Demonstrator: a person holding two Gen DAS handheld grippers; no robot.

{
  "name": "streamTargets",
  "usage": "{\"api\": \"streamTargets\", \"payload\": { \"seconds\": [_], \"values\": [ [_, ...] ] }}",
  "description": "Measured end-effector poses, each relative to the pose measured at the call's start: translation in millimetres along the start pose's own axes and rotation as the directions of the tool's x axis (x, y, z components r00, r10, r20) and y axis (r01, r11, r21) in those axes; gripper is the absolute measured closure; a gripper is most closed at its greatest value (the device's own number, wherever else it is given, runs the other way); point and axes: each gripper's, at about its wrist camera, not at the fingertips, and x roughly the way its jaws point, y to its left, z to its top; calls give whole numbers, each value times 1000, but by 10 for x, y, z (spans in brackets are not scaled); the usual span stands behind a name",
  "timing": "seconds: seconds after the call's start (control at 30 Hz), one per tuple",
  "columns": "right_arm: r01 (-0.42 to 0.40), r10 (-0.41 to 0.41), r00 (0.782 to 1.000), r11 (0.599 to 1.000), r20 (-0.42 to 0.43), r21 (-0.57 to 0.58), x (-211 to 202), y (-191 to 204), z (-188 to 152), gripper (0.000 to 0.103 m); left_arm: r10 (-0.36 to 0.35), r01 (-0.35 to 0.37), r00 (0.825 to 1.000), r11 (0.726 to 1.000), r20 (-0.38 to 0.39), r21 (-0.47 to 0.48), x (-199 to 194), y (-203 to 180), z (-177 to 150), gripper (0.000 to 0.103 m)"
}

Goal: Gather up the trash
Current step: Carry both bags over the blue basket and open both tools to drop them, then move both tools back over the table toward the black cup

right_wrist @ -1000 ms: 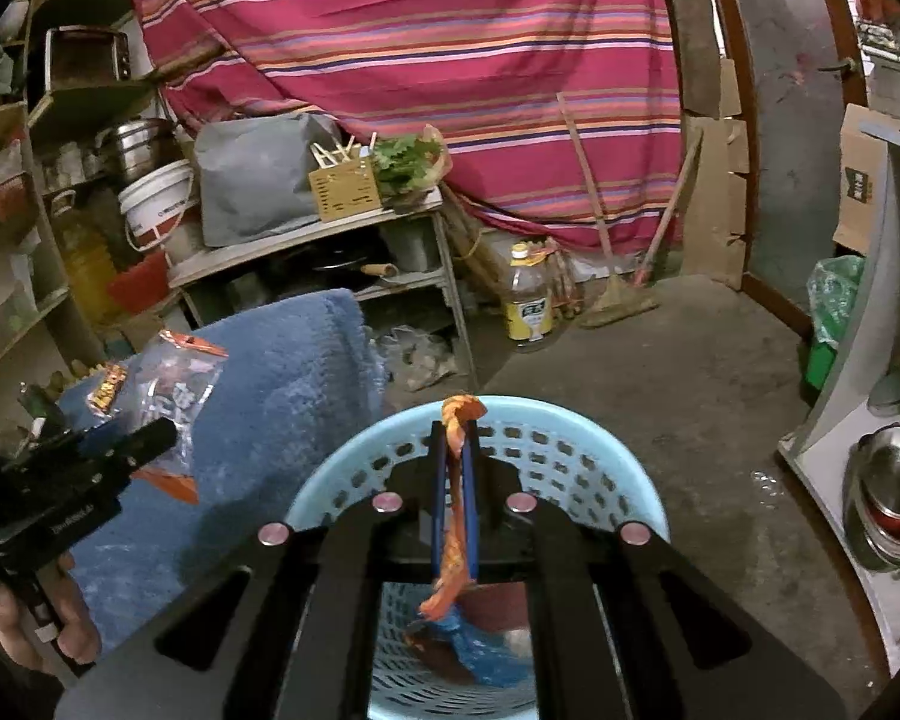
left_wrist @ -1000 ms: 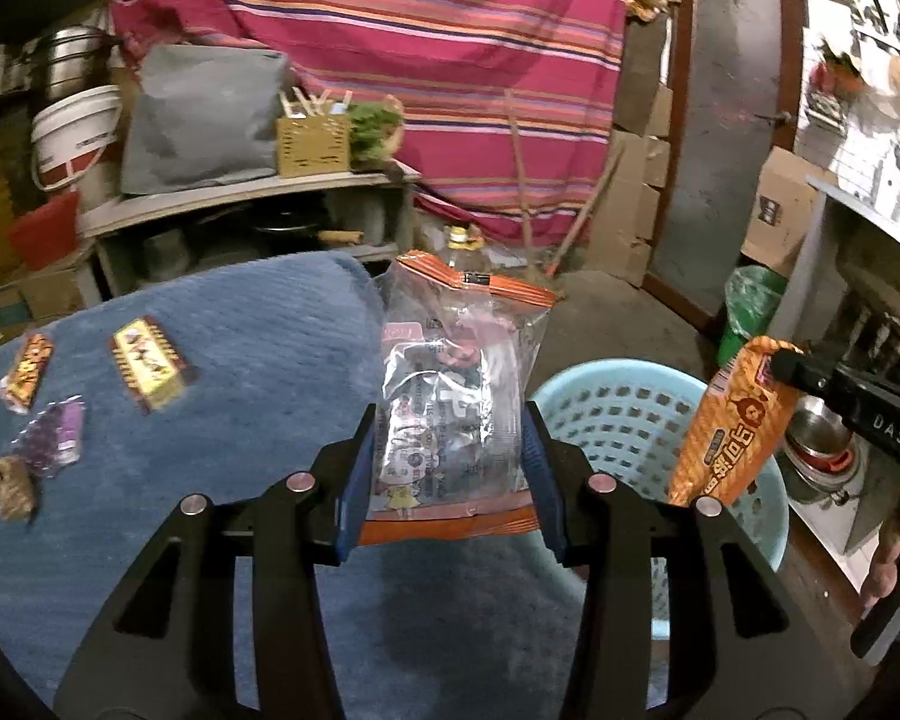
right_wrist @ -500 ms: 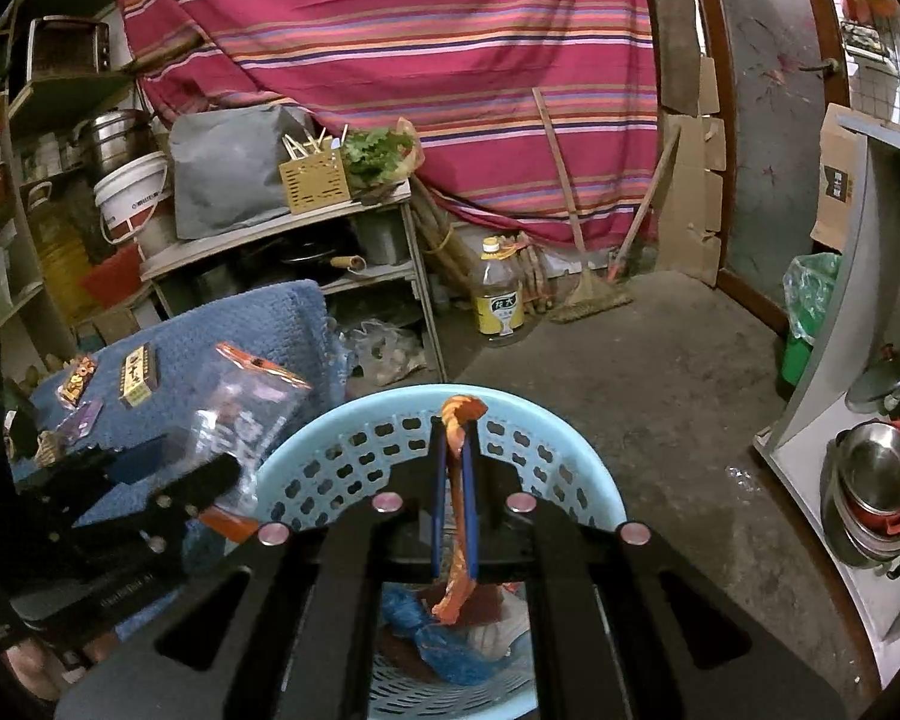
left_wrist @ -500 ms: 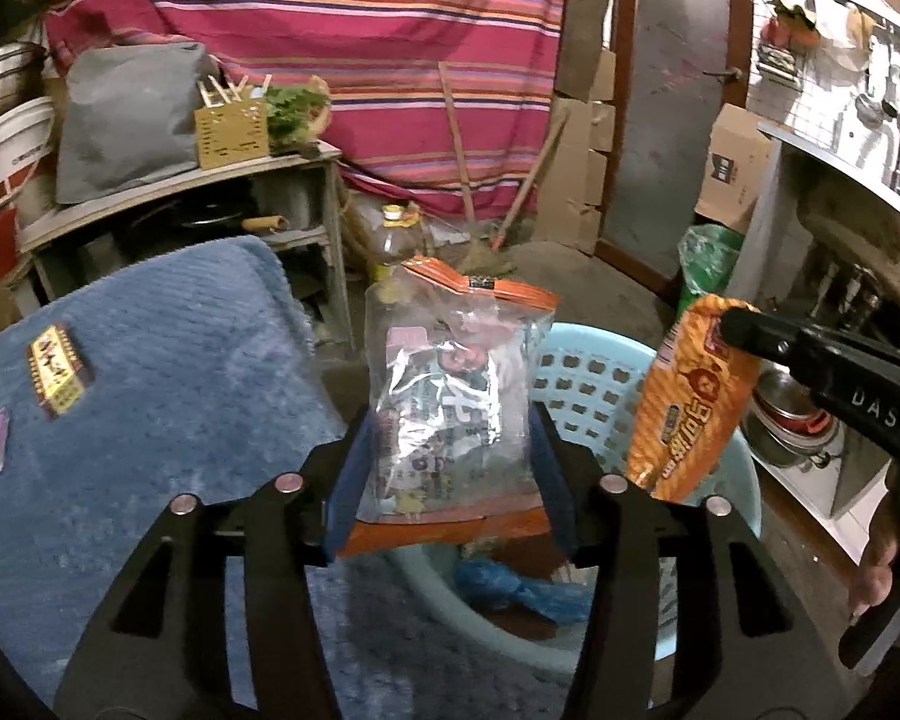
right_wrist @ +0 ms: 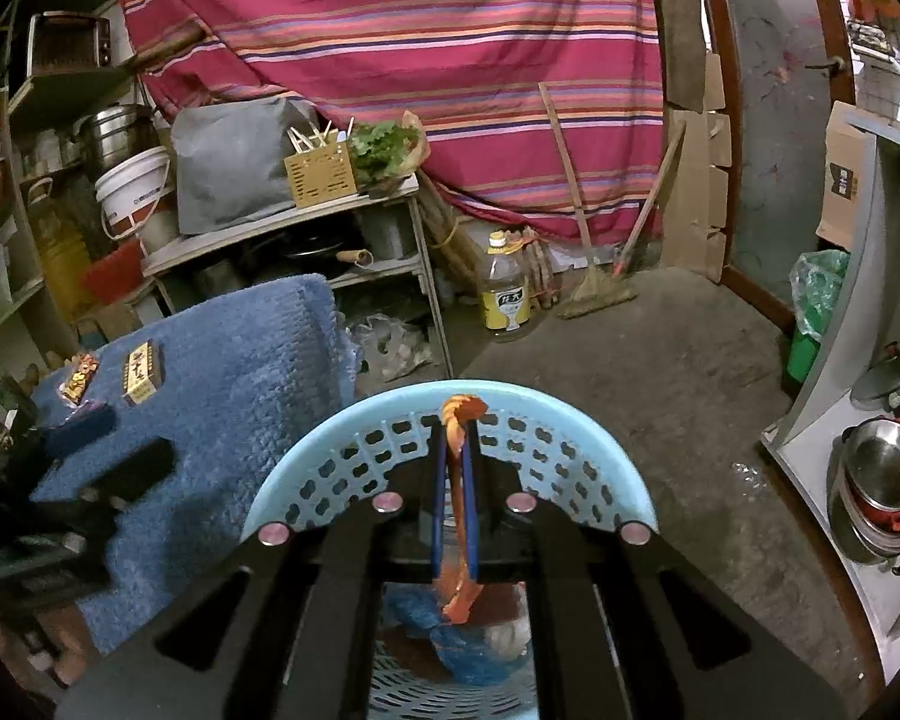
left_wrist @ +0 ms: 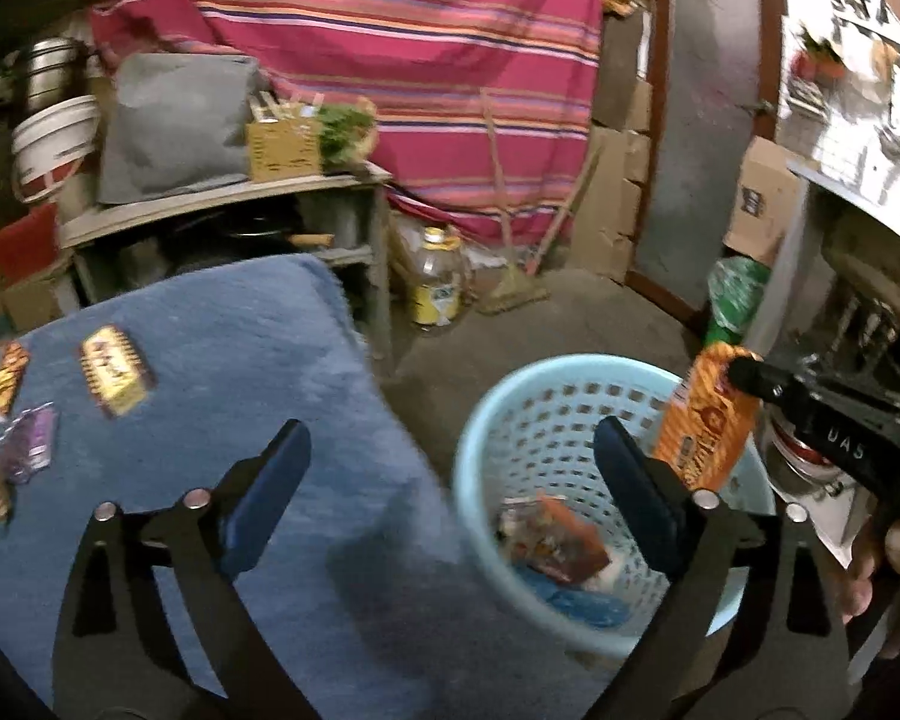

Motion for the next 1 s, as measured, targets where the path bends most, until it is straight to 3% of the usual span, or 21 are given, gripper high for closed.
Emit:
{"api": "streamTargets", "payload": {
  "seconds": [0.2, 0.27, 0.3, 0.33, 0.47, 0.73, 1.0],
  "values": [
    [40, -40, 999, 999, -21, 0, 87, 158, -34, 95, 88, -87, 996, 994, 10, -59, -227, 507, 2, 7],
    [68, -68, 997, 998, -41, 2, 149, 188, -72, 65, 121, -119, 993, 990, 16, -74, -320, 673, 5, 6],
    [81, -80, 996, 997, -40, 3, 161, 214, -89, 31, 141, -138, 990, 987, 22, -86, -395, 787, -3, 6],
    [95, -95, 995, 995, -31, 3, 162, 238, -94, 24, 149, -146, 989, 985, 23, -92, -432, 855, -10, 6],
    [139, -139, 989, 990, -52, -14, 218, 336, -186, 24, 208, -204, 978, 972, 19, -113, -634, 1194, -83, 6],
    [170, -170, 985, 985, -37, 6, 199, 634, -215, 12, 320, -313, 947, 940, 29, -136, -1059, 1759, -258, 6],
    [117, -117, 993, 992, 11, -51, 124, 1374, -159, 11, 419, -409, 908, 894, 22, -182, -1478, 2414, -426, 6]
  ]
}}
